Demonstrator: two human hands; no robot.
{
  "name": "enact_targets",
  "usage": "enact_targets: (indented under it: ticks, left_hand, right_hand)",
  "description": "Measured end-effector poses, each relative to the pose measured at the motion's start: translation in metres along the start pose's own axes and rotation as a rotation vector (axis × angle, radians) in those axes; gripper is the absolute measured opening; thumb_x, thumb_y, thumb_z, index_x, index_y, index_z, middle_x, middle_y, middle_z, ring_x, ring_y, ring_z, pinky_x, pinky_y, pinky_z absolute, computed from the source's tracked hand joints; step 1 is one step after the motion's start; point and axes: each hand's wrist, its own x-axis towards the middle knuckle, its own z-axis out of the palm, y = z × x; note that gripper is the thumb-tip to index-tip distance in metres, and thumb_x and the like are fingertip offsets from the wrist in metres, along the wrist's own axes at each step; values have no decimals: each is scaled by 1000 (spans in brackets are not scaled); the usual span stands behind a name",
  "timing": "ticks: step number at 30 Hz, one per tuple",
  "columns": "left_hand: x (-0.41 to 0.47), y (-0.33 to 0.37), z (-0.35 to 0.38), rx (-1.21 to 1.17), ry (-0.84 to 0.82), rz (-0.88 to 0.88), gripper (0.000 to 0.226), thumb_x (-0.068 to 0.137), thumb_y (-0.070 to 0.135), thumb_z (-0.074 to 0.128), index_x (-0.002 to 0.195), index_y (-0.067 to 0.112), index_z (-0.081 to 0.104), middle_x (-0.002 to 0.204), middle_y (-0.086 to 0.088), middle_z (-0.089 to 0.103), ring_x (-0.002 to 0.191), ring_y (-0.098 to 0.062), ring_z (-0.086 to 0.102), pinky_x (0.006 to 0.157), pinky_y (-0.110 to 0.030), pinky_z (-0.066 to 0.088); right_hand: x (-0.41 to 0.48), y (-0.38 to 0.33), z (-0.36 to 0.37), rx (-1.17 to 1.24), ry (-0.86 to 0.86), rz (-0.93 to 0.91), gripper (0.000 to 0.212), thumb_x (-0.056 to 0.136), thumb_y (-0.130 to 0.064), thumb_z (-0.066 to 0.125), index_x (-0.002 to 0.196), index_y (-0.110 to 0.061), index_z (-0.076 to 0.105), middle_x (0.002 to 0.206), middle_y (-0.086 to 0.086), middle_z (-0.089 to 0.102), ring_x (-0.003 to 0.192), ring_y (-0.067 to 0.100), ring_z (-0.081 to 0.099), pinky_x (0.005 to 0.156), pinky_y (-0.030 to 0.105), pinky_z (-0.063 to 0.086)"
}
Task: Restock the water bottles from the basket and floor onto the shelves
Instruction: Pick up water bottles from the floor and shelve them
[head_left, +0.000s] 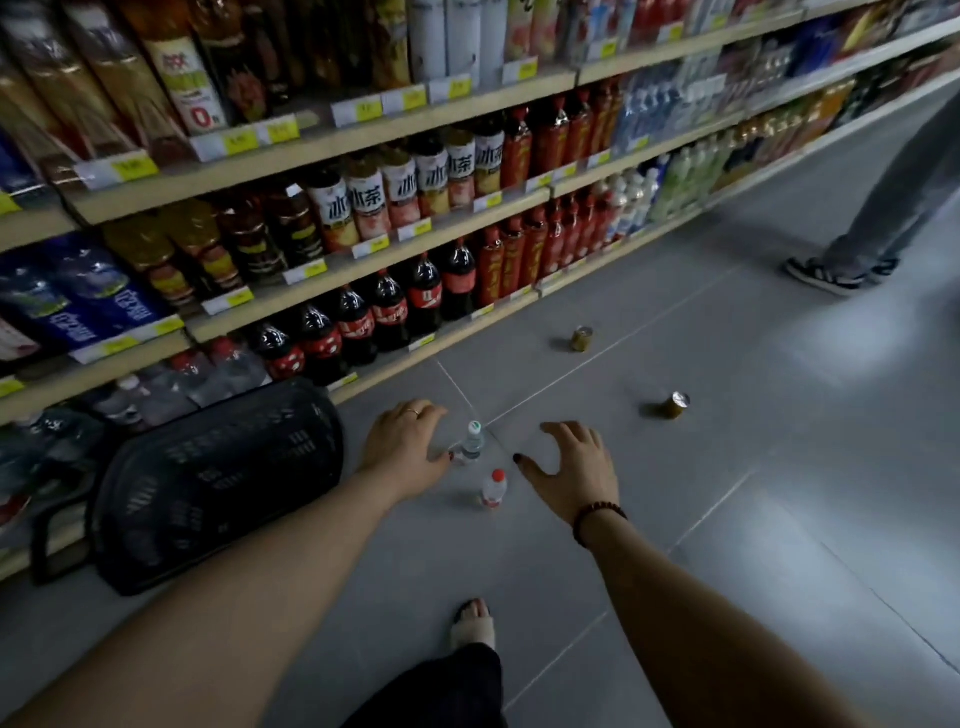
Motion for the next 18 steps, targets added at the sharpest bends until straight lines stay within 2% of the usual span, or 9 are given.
enact_targets:
  ticks: [10, 18]
  left_hand:
    - [75, -1, 26, -23, -12, -196, 59, 89, 41, 60, 140, 18, 43, 141, -2, 47, 129, -22, 43, 104, -35, 38]
    - [107, 9, 76, -76, 68, -453, 56, 86, 38, 64, 135, 14, 50, 134, -6, 54, 123, -26, 49, 99, -36, 39]
  right_hand:
    - [111, 29, -1, -11, -150, -77, 60, 85, -52, 60, 135, -23, 47, 137, -1, 47, 128, 19, 39, 106, 33, 36]
    - [194, 56, 19, -62, -363, -295, 55, 84, -48, 63, 131, -21, 51, 134, 1, 50, 125, 20, 41, 104, 33, 36]
